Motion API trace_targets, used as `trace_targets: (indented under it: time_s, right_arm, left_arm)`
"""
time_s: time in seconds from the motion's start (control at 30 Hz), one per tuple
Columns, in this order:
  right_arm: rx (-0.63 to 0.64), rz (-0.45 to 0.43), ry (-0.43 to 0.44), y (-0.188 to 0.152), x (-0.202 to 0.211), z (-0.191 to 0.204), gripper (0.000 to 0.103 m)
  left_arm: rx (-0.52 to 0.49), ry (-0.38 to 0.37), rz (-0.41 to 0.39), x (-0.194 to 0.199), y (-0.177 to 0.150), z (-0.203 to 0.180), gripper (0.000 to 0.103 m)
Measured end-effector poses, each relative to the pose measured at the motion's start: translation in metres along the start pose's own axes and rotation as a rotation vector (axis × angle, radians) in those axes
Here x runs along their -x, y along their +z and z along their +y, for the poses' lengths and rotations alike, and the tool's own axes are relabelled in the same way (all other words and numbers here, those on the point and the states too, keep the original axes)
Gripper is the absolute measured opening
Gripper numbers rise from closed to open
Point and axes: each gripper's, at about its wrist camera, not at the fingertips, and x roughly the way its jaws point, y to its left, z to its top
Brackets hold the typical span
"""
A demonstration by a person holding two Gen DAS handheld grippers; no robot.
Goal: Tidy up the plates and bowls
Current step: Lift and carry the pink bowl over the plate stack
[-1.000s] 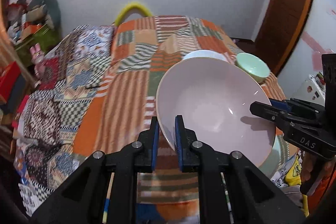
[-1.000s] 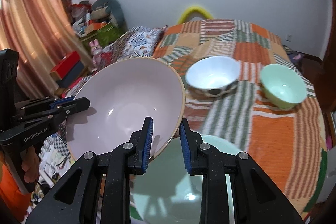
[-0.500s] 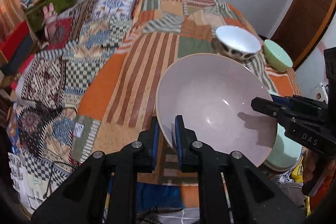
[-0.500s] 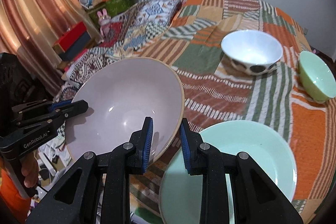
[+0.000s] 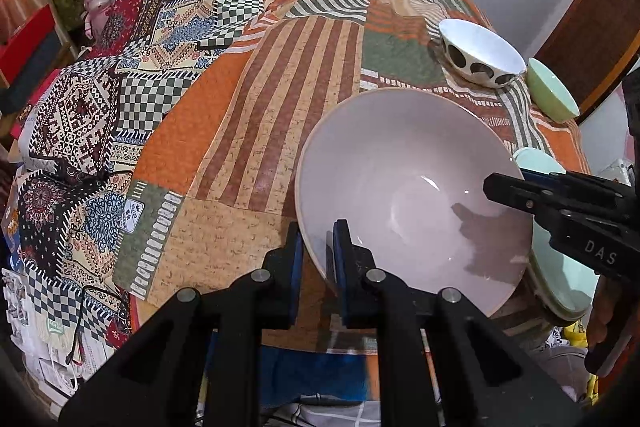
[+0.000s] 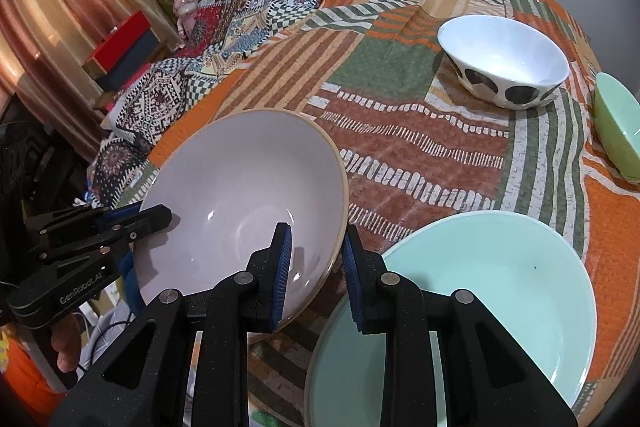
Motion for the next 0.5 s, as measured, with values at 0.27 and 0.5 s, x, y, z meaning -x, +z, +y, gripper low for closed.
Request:
trace_targets:
  time_s: [0.27, 0.5]
  right_arm:
    - [-0.031, 0.025, 0.028, 0.002, -0.005, -0.006, 0.026]
    - [-0.019, 0.006, 0.031, 0.001, 0.005, -0.007, 0.029]
  left_arm:
    - [0.012, 0.004, -0.004, -0.001, -0.001, -0.001, 0.014]
    - [0.007, 0.031, -0.045, 0.013, 0.004, -0.003, 0.014]
